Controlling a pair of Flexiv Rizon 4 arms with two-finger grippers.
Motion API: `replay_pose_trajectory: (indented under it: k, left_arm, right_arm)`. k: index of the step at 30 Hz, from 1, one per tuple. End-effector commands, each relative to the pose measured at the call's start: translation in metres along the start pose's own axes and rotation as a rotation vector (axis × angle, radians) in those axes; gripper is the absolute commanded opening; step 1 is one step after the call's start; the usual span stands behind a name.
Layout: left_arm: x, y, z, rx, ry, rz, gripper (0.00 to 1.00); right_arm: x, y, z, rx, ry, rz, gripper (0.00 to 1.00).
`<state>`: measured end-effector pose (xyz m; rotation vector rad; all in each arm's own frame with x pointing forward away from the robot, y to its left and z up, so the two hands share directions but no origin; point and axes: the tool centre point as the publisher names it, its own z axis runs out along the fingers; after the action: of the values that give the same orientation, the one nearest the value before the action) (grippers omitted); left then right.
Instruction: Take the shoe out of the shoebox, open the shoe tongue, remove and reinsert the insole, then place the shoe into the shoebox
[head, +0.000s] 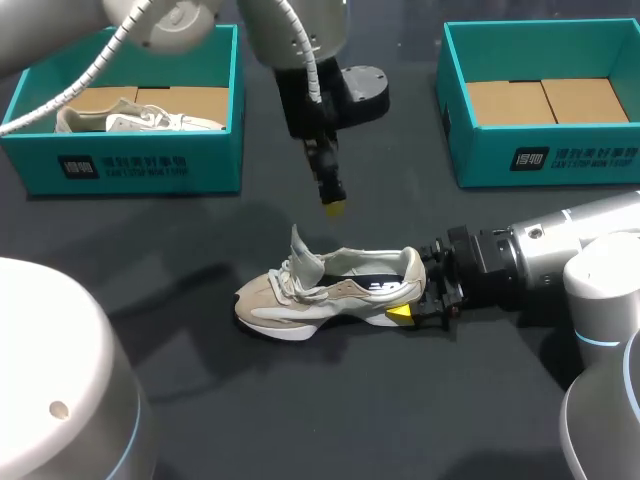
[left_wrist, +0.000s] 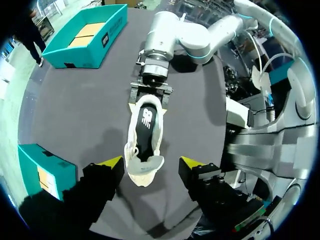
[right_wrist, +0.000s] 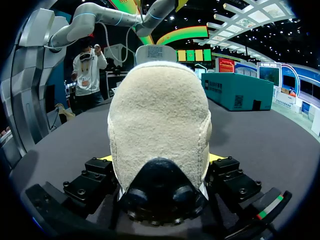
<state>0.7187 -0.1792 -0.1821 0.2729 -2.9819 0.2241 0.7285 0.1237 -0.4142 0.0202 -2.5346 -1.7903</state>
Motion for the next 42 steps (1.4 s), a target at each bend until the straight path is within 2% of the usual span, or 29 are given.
replay_pose_trajectory:
  k: [1, 5, 7, 8, 9, 10, 21, 22, 23, 25, 26, 27, 31, 34, 37, 40, 42]
  left_arm:
    - [0.001, -0.008, 0.014, -0.008, 0.001, 0.035, 0.46]
    - [0.001, -0.017, 0.028, -0.008, -0.025, 0.076, 0.42]
    - [0.0, -0.02, 0.036, 0.008, -0.03, 0.108, 0.45]
    - [-0.001, -0.021, 0.04, 0.005, -0.007, 0.135, 0.54]
    - [-0.003, -0.022, 0.043, -0.007, -0.002, 0.165, 0.95]
    - [-0.006, -0.025, 0.045, -0.02, -0.001, 0.165, 1.0]
    - [-0.003, -0.026, 0.048, -0.018, -0.024, 0.187, 1.0]
    - [-0.002, -0.028, 0.052, -0.018, -0.027, 0.191, 0.85]
    - [0.0, -0.029, 0.055, -0.014, -0.022, 0.226, 0.62]
    - [0.001, -0.03, 0.061, 0.0, -0.015, 0.241, 0.27]
    - [0.001, -0.03, 0.065, 0.007, -0.009, 0.268, 0.12]
    - [0.001, -0.031, 0.069, 0.012, -0.013, 0.269, 0.08]
    - [-0.003, -0.035, 0.086, 0.0, -0.003, 0.299, 0.13]
    - [-0.004, -0.036, 0.1, -0.005, -0.012, 0.308, 0.08]
    - [-0.004, -0.035, 0.11, -0.007, -0.008, 0.313, 0.09]
    - [-0.005, -0.034, 0.121, -0.008, -0.007, 0.318, 0.02]
    - [-0.007, -0.034, 0.13, -0.014, -0.007, 0.313, 0.03]
  right_arm:
    - [0.001, -0.001, 0.004, 0.004, 0.0, 0.001, 0.0]
    - [0.001, -0.001, 0.004, 0.004, 0.0, 0.001, 0.0]
    - [0.001, -0.001, 0.004, 0.004, 0.0, 0.001, 0.0]
    - [0.001, -0.001, 0.004, 0.004, 0.0, 0.001, 0.0]
    - [0.001, -0.001, 0.004, 0.004, 0.0, 0.001, 0.0]
    - [0.001, -0.001, 0.004, 0.004, 0.0, 0.001, 0.0]
    - [0.001, -0.001, 0.004, 0.004, 0.0, 0.001, 0.0]
    - [0.001, -0.001, 0.004, 0.004, 0.0, 0.001, 0.0]
    - [0.001, -0.001, 0.004, 0.004, 0.0, 0.001, 0.0]
    - [0.001, -0.001, 0.004, 0.004, 0.0, 0.001, 0.0]
    - [0.001, -0.001, 0.004, 0.004, 0.0, 0.001, 0.0]
    - [0.001, -0.001, 0.004, 0.004, 0.0, 0.001, 0.0]
    - [0.001, -0.001, 0.004, 0.004, 0.0, 0.001, 0.0]
    - [0.001, -0.001, 0.004, 0.004, 0.0, 0.001, 0.0]
    - [0.001, -0.001, 0.004, 0.004, 0.0, 0.001, 0.0]
    - [0.001, -0.001, 0.004, 0.004, 0.0, 0.001, 0.0]
    - [0.001, -0.001, 0.004, 0.004, 0.0, 0.001, 0.0]
